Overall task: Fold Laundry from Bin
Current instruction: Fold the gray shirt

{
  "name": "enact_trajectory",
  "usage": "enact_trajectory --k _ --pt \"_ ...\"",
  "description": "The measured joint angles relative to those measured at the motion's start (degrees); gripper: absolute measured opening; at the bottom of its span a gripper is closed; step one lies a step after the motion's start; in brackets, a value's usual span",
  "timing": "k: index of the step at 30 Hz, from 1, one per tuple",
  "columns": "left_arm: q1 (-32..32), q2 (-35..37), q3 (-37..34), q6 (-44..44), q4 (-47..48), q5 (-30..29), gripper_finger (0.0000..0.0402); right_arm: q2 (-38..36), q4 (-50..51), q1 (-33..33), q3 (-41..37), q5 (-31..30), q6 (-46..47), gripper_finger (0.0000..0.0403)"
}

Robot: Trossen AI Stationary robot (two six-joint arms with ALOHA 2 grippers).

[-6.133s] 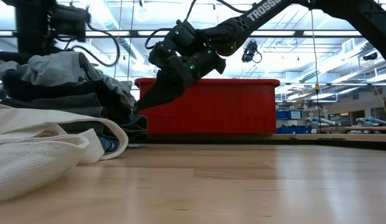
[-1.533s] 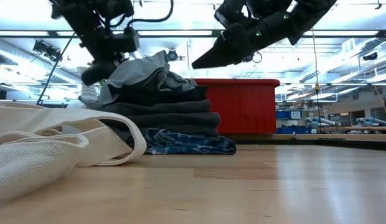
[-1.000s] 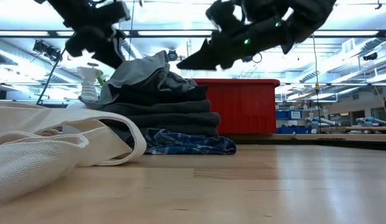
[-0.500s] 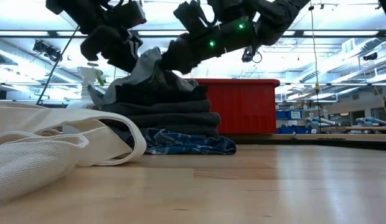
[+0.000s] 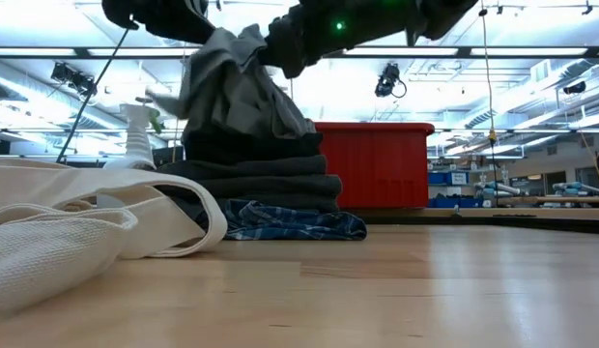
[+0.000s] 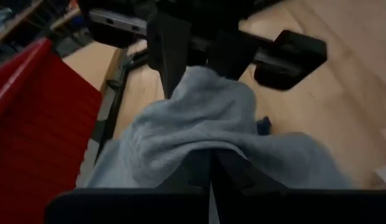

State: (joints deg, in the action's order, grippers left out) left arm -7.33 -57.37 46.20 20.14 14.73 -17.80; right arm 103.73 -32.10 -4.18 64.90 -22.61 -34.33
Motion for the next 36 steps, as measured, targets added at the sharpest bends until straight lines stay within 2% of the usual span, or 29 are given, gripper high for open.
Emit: enact_trajectory --k 3,7,10,12,15,18,23,29,36 --pt "-0.1 1.0 0.0 -1.5 0.9 0.0 0.0011 -0.8 1.5 -0.7 0.0 -2.0 0.2 0.0016" --pt "0.0 0.9 0.0 -5.9 5.6 0.1 0.0011 -1.5 9.9 -1.3 0.0 -1.7 3.2 0.0017" --pt "0.2 -0.2 0.0 -8.9 9.4 0.1 0.0011 -1.4 20.7 -1.2 -0.1 -1.4 9.5 0.0044" --pt "0.2 -0.9 -0.1 -10.3 11.0 0.1 0.0011 -1.4 26.7 -0.2 -0.1 1.9 14.6 0.0068" --pt "0.4 -1.3 0.0 -10.3 11.1 0.7 0.0011 -1.4 31.9 1.0 -0.1 8.3 19.9 0.0105" --pt "0.4 -1.9 0.0 -8.9 9.1 2.3 0.0011 -2.3 35.7 1.4 -0.1 8.8 21.0 0.0135" --pt "0.9 -1.8 0.0 -7.5 9.1 2.3 0.0011 -7.5 37.8 0.9 -0.1 4.3 21.1 0.0161" --pt "4.5 -1.9 0.0 -9.5 14.7 2.1 0.0011 -13.0 38.6 0.7 -0.1 4.7 21.3 0.0163" --pt "7.0 -2.9 0.0 -6.1 17.1 0.6 0.0011 -12.4 38.5 2.8 -0.1 6.7 21.6 0.0162"
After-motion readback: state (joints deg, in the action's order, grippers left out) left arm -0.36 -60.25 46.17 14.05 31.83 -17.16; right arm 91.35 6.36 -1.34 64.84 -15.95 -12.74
